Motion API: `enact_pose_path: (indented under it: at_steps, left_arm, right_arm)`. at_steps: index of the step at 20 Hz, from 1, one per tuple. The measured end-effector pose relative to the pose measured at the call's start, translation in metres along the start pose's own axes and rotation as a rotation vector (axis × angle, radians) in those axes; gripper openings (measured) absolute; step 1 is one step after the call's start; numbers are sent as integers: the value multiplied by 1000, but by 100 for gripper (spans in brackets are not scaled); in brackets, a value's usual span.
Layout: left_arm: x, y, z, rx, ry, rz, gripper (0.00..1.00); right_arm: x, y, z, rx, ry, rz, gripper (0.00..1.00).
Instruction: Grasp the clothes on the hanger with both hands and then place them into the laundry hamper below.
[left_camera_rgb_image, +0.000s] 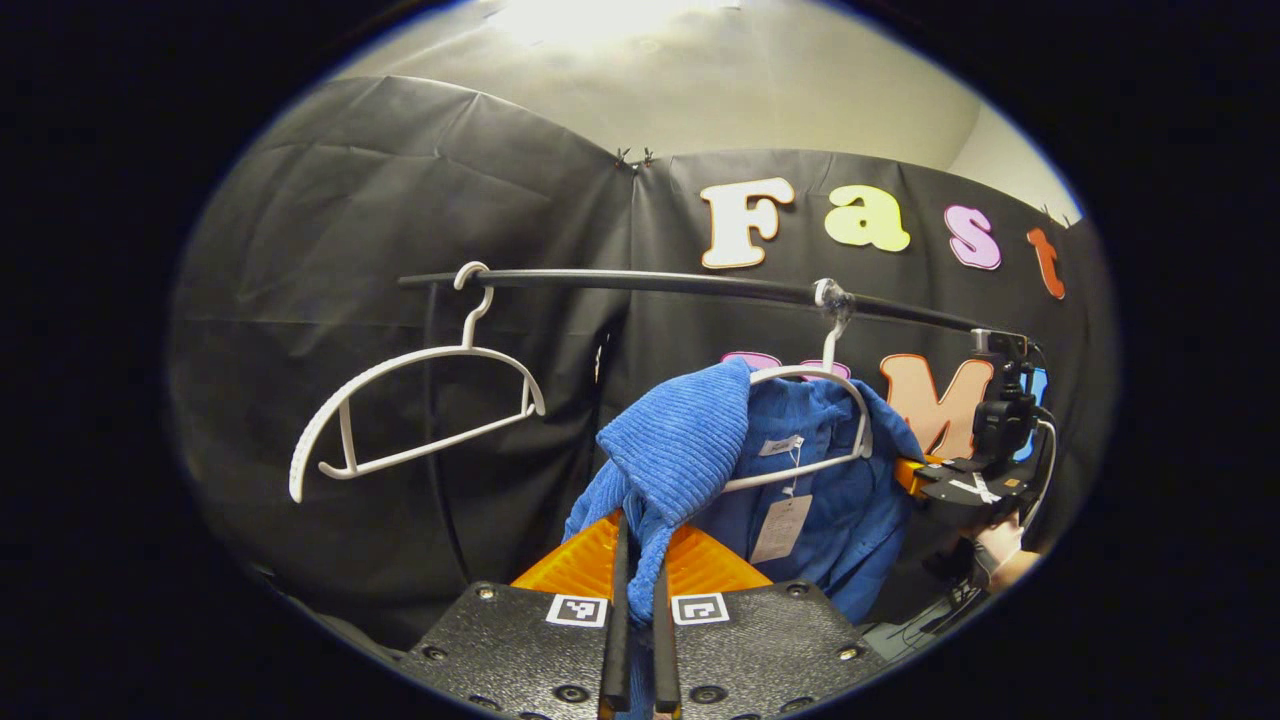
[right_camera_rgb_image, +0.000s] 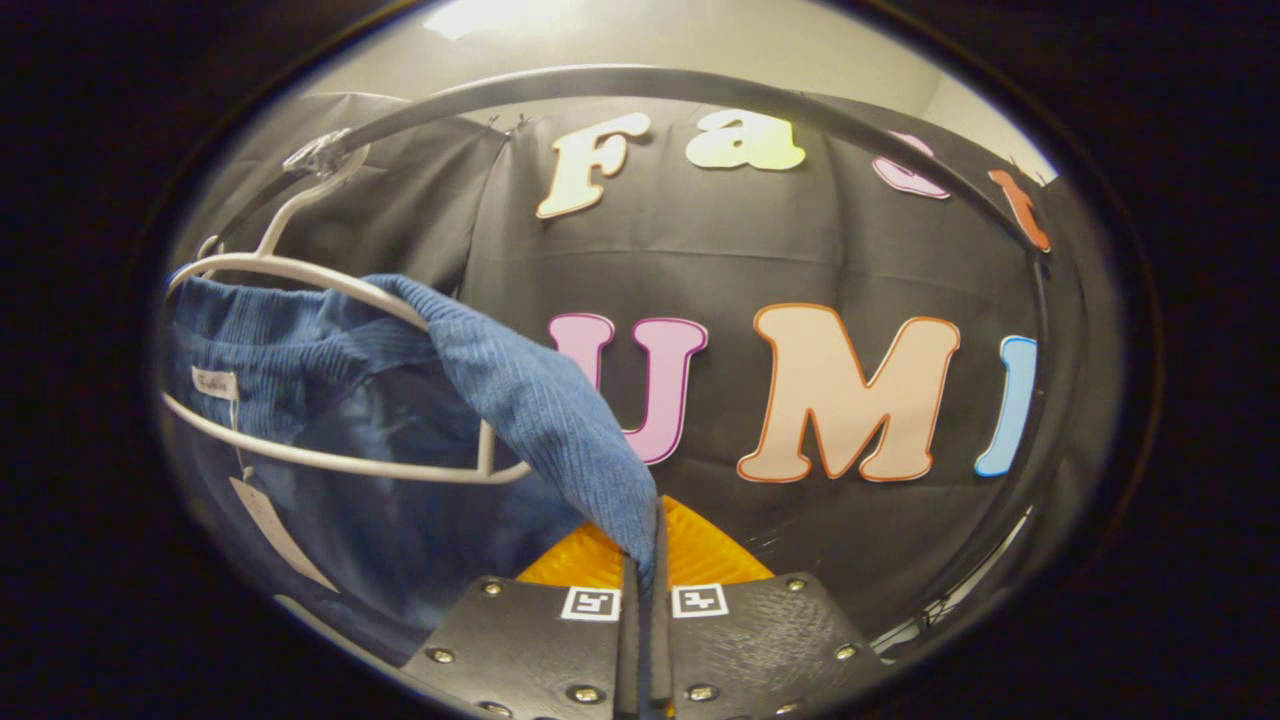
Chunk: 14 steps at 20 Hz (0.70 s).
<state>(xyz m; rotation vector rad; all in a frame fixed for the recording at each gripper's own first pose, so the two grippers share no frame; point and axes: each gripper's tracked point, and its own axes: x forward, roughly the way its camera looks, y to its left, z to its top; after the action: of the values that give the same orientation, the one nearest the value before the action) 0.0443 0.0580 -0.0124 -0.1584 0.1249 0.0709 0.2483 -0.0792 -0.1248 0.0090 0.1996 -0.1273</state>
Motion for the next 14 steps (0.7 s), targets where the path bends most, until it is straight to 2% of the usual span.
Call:
enact_pose_path:
  at_steps: [5,9,14]
  left_arm:
    - [-2,1,6,15,14,-66,10]
    - [-15,-4,16,-34,6,-148,10]
    - [-22,19,30,-17,-9,-111,10]
  right_arm:
    - [7,-13,23,-4,-44,-21,5]
    - [16,-18,35,-6,-63,-31,5]
    - [20,-18,40,3,-79,-30,5]
